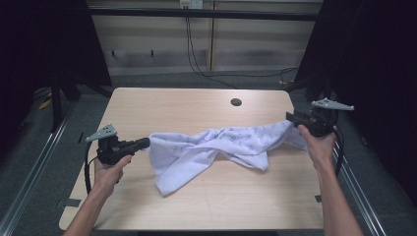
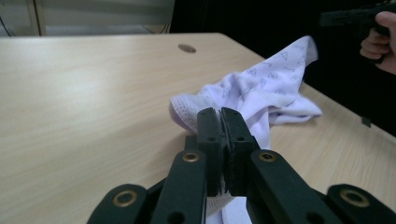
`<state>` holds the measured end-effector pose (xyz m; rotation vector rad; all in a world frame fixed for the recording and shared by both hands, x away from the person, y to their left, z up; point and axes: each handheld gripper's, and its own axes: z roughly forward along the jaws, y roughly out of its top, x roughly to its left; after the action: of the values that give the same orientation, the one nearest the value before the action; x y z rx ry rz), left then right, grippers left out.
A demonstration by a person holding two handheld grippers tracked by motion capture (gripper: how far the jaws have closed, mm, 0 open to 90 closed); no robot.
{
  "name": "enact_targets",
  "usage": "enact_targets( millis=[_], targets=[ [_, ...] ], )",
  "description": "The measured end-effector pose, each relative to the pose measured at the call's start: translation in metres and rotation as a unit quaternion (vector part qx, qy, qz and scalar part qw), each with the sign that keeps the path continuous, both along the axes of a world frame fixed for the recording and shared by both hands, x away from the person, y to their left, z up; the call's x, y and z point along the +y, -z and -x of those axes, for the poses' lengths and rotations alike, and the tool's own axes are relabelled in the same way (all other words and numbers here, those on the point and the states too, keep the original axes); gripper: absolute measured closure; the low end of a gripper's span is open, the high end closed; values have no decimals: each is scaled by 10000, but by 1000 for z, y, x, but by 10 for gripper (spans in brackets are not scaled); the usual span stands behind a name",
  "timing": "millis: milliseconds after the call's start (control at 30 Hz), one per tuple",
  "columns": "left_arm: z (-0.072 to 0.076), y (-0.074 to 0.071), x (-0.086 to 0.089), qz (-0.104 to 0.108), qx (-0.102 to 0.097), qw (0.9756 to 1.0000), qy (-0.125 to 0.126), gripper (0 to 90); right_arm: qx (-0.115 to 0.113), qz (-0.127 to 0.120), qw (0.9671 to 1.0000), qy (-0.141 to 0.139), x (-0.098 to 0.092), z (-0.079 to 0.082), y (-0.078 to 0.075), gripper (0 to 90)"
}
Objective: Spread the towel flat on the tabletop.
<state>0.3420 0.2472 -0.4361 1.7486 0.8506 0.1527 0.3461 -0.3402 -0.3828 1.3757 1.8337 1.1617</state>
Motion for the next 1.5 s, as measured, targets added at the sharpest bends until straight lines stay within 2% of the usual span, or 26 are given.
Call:
enact_targets(
  millis=[67, 200, 267, 333, 400, 467, 500, 567, 667, 733, 833, 867, 900, 967, 1000, 1033, 1067, 1100, 1133, 1233, 1300, 1333, 1400, 1433, 1500],
  targets=[
    [-3, 2, 0, -28, 50, 10000, -41, 873, 44, 53, 9998, -209, 14, 2, 7, 544],
    [-5, 9, 4, -21, 174, 9998, -127, 871, 113, -111, 9972, -729, 45, 9, 19, 542],
    [-7, 16, 6, -86, 274, 9994, -178, 870, 162, -294, 9942, -1025, 61, 13, 28, 541],
    [-9, 24, 8, -139, 420, 9988, -208, 868, 287, -360, 9911, -1248, 79, 17, 40, 528],
    [-10, 29, 8, -176, 506, 9984, -184, 868, 415, -442, 9863, -1533, 99, 21, 54, 515],
    [-10, 33, 6, -263, 545, 9981, -150, 867, 609, -394, 9806, -1819, 122, 25, 67, 506],
    [-10, 34, 6, -294, 563, 9979, -127, 867, 741, -285, 9756, -2048, 138, 27, 75, 499],
    [-10, 38, 3, -380, 596, 9975, -88, 865, 877, -92, 9682, -2340, 161, 28, 83, 484],
    [-10, 41, 0, -497, 631, 9968, -48, 861, 1022, -138, 9563, -2735, 194, 28, 92, 482],
    [-11, 43, -1, -523, 663, 9964, -58, 859, 1026, -103, 9503, -2937, 217, 25, 99, 482],
    [-12, 46, -1, -588, 688, 9959, -30, 856, 1077, 102, 9462, -3049, 240, 20, 108, 483],
    [-12, 47, 0, -599, 696, 9958, -54, 855, 1131, 199, 9453, -3052, 247, 17, 111, 483],
    [-11, 47, 1, -595, 709, 9957, -42, 855, 1161, 288, 9459, -3017, 252, 15, 116, 485],
    [-11, 48, 3, -591, 703, 9958, -69, 853, 1199, 386, 9446, -3030, 258, 14, 123, 506],
    [-12, 47, 5, -598, 698, 9957, -67, 853, 1072, 394, 9472, -2995, 258, 15, 125, 531],
    [-12, 47, 7, -575, 707, 9958, -92, 853, 1058, 443, 9485, -2953, 257, 17, 126, 585],
    [-11, 47, 8, -522, 721, 9959, -143, 852, 1048, 511, 9483, -2950, 255, 18, 125, 659],
    [-11, 47, 10, -524, 722, 9959, -147, 852, 1095, 515, 9475, -2960, 253, 19, 124, 744],
    [-10, 46, 11, -503, 746, 9958, -146, 851, 1165, 477, 9452, -3012, 249, 21, 123, 813],
    [-5, 45, 10, -432, 790, 9959, -4, 850, 1355, 340, 9398, -3118, 234, 32, 122, 846],
    [0, 45, 5, -477, 836, 9950, 270, 849, 1407, 403, 9380, -3141, 218, 43, 120, 852],
    [3, 45, 2, -529, 822, 9945, 370, 849, 1457, 363, 9390, -3095, 208, 48, 119, 853],
    [10, 45, -6, -589, 866, 9926, 612, 850, 1503, 385, 9428, -2952, 186, 56, 118, 852],
    [12, 46, -9, -582, 885, 9920, 682, 851, 1538, 398, 9461, -2823, 172, 60, 117, 849],
    [16, 47, -19, -642, 936, 9892, 925, 851, 1519, 319, 9508, -2682, 151, 62, 118, 848]
  ],
)
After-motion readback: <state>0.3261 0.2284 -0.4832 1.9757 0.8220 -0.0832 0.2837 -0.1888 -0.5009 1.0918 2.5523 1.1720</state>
